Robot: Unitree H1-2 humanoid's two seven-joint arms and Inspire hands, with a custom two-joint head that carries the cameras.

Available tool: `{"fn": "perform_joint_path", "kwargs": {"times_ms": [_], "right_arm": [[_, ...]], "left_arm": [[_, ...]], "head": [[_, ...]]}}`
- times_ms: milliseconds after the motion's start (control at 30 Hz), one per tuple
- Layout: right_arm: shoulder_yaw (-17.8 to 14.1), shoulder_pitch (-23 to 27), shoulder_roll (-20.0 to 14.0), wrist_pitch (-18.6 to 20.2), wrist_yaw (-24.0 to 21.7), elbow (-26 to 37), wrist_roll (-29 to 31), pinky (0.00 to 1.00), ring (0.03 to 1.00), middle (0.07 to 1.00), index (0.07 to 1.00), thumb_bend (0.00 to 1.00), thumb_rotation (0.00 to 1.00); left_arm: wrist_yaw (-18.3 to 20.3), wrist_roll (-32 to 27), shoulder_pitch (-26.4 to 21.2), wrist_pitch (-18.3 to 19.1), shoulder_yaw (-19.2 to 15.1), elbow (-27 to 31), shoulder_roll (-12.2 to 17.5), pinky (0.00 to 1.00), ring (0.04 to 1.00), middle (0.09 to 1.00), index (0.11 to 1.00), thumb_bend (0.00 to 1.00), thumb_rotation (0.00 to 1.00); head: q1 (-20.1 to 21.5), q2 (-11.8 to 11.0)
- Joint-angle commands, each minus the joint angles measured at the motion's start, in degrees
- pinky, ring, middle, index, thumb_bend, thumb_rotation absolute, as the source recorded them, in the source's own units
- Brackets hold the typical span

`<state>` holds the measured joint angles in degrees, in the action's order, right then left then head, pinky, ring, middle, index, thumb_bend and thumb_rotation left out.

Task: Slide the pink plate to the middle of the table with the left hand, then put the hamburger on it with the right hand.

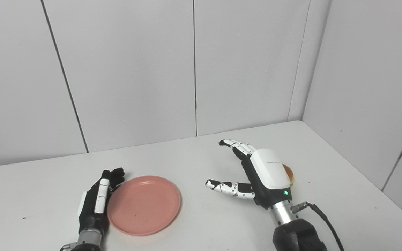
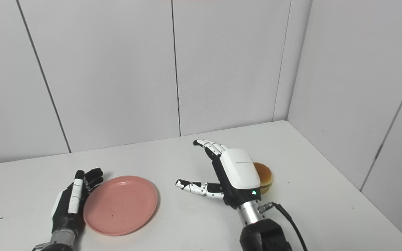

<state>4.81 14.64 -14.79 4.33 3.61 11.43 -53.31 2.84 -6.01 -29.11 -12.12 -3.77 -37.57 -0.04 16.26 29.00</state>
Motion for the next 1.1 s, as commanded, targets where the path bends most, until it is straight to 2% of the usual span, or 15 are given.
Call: {"fn": "perform_joint_path", "kwargs": {"times_ms": [0,167,333,600,800,1067], "right_arm": [[-0.9,2.9,-1.4,1.4,1.2,-0.1,-1.5,0.70,0.758,0.779,0.751,0.81,0.88],[-3.3,5.0,-3.9,2.5,2.1,-5.1,-1.8,0.70,0.745,0.757,0.738,0.79,0.83],[-4.5,6.2,-6.0,4.3,2.5,-8.9,-2.1,0.76,0.771,0.783,0.741,0.78,0.85],[-1.8,7.5,-10.4,6.0,5.8,-16.4,-8.1,0.85,0.779,0.773,0.717,0.78,0.89],[-1.5,7.9,-10.7,6.7,6.4,-19.8,-6.8,0.87,0.813,0.803,0.711,0.79,0.88],[-0.4,8.8,-11.3,8.6,4.8,-24.5,-5.4,0.87,0.809,0.783,0.725,0.78,0.87]], "left_arm": [[0.1,0.4,0.0,-0.9,0.1,-1.3,0.7,0.82,0.800,0.763,0.639,0.91,0.88],[0.4,0.1,0.3,-0.9,0.0,-1.2,0.7,0.82,0.802,0.766,0.638,0.90,0.88],[0.5,0.3,0.5,-0.7,0.2,-0.8,0.8,0.85,0.807,0.772,0.644,0.89,0.88],[0.7,0.1,0.4,-0.5,0.4,-1.1,0.7,0.87,0.809,0.768,0.643,0.89,0.89],[0.8,-0.1,0.7,-0.1,0.4,-0.8,0.5,0.88,0.806,0.762,0.645,0.89,0.89],[0.7,-0.1,1.0,0.2,0.4,-0.2,0.4,0.87,0.809,0.769,0.654,0.90,0.88]], "head": [[0.0,0.0],[-0.1,0.1],[-0.1,0.3],[-0.2,0.5],[-0.4,0.7],[-0.9,1.0]]}}
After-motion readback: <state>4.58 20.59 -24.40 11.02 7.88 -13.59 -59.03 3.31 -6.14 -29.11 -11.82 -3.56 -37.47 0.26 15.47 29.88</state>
